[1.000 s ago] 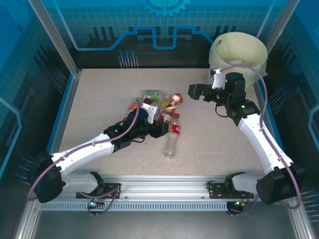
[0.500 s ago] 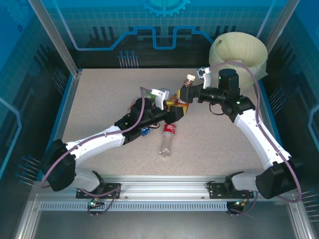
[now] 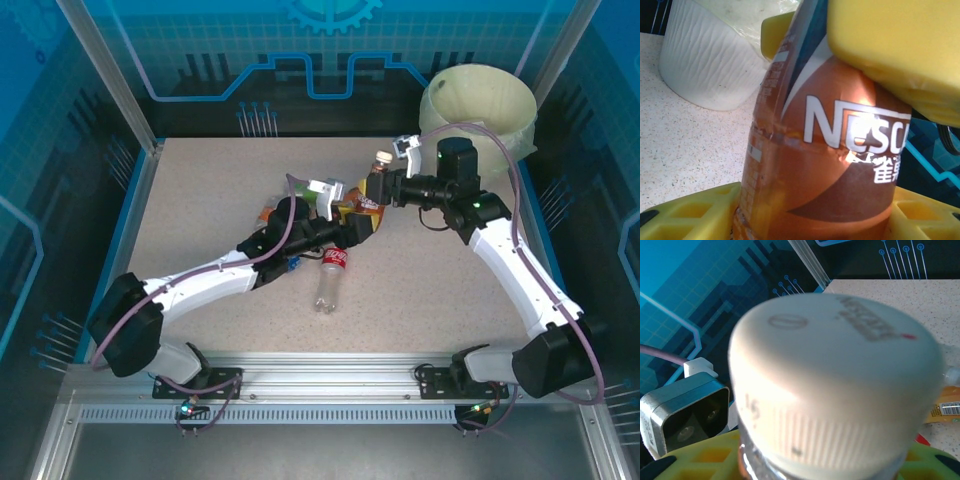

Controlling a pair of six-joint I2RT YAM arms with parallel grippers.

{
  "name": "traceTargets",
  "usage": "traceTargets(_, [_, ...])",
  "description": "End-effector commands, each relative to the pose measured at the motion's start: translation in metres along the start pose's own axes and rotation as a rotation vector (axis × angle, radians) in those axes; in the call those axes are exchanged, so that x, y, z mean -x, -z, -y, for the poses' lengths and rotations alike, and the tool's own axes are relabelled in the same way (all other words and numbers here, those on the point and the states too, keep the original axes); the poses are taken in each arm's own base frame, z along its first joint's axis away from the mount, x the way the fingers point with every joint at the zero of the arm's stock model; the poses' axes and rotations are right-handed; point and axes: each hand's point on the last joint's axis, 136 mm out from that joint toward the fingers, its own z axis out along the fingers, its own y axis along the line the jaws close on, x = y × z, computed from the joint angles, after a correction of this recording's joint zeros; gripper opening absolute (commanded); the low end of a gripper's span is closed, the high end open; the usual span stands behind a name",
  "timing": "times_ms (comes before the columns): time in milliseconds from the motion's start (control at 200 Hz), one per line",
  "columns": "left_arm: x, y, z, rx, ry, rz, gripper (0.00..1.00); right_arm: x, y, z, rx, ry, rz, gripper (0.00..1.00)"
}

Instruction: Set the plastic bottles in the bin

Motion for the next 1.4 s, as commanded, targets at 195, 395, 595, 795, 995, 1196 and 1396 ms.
traceTargets(195, [0.021,-0.001,-0.012,-0.009,0.106,0.027,0.88,0.017,0.005,0.011,-0.124,0.046,0.048,0.38])
traceTargets(395, [0.030,0.015,-0.033,-0.037,0.203,0.069,0.96,0.031,0.015,0.038,-0.284,0.045,0.091,0.35])
traceTargets(595, [0.026,0.035,-0.051,0.049,0.185,0.077,0.99,0.060,0.042,0.055,-0.438,0.117,0.152,0.34])
traceTargets(795, [0.022,0.059,-0.068,0.199,0.131,0.084,0.99,0.101,0.089,0.078,-0.633,0.188,0.214,0.34])
traceTargets(995, [0.020,0.079,-0.081,0.292,0.122,0.127,0.99,0.145,0.134,0.108,-0.792,0.175,0.322,0.33])
traceTargets(1196, [0.017,0.089,-0.090,0.336,0.132,0.144,0.99,0.180,0.168,0.140,-0.980,0.172,0.410,0.34])
traceTargets(1396, [0.009,0.095,-0.097,0.373,0.143,0.133,0.99,0.207,0.190,0.182,-1.140,0.140,0.538,0.36])
